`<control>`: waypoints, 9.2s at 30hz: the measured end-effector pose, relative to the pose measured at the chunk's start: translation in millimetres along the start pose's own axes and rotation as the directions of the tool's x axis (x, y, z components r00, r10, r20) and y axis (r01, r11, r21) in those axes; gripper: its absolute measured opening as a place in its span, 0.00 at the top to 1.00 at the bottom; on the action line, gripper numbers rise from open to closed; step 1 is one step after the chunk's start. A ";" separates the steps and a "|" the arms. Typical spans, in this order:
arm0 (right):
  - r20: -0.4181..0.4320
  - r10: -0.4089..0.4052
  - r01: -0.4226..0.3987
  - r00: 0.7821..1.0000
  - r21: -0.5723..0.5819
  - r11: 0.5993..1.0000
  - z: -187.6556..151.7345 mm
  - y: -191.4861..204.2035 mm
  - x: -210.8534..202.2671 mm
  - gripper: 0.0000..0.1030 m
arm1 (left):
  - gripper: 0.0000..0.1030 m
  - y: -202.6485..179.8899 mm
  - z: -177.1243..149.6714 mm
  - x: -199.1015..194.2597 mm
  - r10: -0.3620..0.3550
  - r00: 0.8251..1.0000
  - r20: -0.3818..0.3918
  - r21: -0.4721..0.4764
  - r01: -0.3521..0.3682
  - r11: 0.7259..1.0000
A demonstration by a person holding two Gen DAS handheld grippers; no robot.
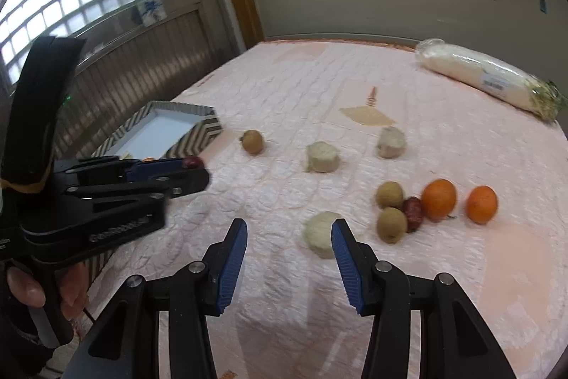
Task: Organize fruits
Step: 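Grasp the round beige yam slice with the right gripper, then release the red date in the tray with left while right releases the yam slice, then withdraw both grippers from the tray back toward the fruits, then grasp the brown round fruit with the left gripper while the right gripper grasps a small tan longan, then carry the brown fruit with the left gripper toward the tray while the right gripper carries the longan there, then open the left gripper over the tray while the right gripper releases the longan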
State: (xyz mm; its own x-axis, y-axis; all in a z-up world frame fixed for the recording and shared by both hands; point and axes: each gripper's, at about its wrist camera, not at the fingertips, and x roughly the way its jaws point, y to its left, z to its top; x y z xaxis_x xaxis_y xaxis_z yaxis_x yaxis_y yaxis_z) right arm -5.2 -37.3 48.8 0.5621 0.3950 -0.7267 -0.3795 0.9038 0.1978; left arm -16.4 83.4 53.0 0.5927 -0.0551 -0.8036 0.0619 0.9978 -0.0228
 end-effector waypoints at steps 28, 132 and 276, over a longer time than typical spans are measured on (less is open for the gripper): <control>0.026 -0.087 0.087 0.996 0.001 0.996 -2.6 1.6 -3.5 0.70 | 0.74 0.0 -6.6 -15.0 0.004 1.000 0.004 -0.011 -0.004 1.000; 0.029 -0.004 0.005 1.000 -0.033 0.999 21.5 53.3 -1.7 0.58 | 0.53 54.2 -7.0 -38.6 0.063 0.998 -0.017 -0.172 -0.065 0.983; -0.146 0.239 -0.271 0.960 -0.265 0.925 10.2 239.9 66.1 0.77 | 0.74 220.0 -48.6 -31.5 0.132 0.986 -0.099 -0.387 -0.160 0.908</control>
State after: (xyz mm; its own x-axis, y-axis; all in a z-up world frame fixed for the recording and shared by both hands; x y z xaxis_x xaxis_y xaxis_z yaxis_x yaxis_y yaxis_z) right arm -51.7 207.4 54.9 0.3413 0.5715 -0.7462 -0.6981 0.6858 0.2058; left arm -60.5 306.4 44.4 0.5136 0.0806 -0.8542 -0.3491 0.9291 -0.1222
